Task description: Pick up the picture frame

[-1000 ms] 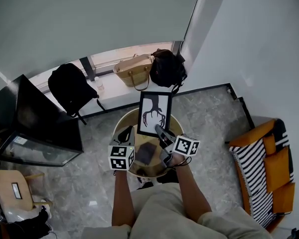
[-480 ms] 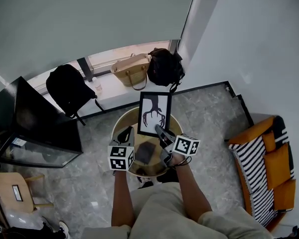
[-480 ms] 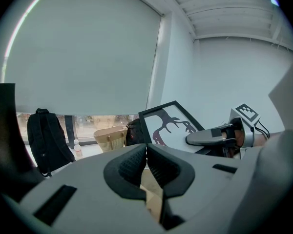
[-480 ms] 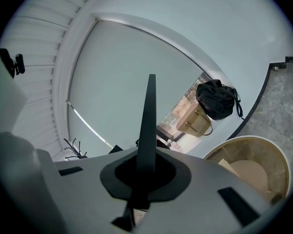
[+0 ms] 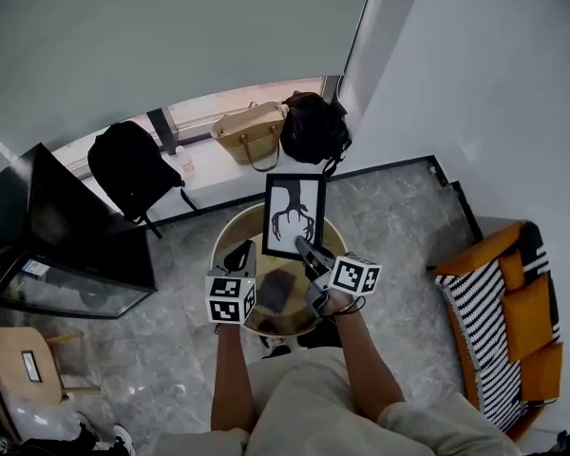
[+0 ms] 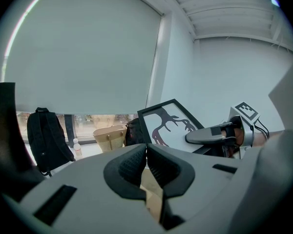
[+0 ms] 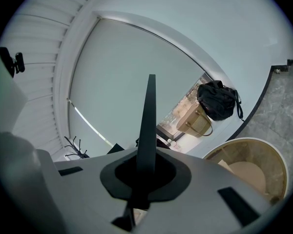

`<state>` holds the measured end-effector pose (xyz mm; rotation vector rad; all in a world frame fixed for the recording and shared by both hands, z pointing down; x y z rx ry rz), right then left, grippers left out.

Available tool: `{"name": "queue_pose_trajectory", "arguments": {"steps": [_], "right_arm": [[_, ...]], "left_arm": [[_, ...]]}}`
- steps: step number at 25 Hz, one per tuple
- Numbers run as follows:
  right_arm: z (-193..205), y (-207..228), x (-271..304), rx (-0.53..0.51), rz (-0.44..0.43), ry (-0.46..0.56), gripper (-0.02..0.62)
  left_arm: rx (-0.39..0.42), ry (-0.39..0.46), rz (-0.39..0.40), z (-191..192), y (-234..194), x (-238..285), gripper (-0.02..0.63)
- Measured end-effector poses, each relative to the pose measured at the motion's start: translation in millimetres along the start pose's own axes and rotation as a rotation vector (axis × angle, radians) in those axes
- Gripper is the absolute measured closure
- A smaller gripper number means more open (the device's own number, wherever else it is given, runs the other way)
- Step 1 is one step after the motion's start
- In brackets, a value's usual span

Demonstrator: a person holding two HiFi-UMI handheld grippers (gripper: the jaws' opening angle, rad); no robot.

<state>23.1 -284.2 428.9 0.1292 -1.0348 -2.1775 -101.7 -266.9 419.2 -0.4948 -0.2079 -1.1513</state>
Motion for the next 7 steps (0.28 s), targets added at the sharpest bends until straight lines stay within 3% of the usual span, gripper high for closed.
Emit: {"name": "queue_pose_trajectory", "arguments": {"steps": [7], "right_arm": [[7.9, 1.1, -3.7, 0.012, -0.003, -0.007, 0.555]], "left_arm": [[-0.006, -0.009, 0.002, 5.3, 2.7, -2.0, 0.583]]}}
Point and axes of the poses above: the fingertips, and each gripper's own axes: x forward along the fingers, y to its right, z out of its underside, the point moved 1 cm from there along -x, backward along the fingers, and after that the axes turned 7 degrees about -x, right-handed, at the moved point
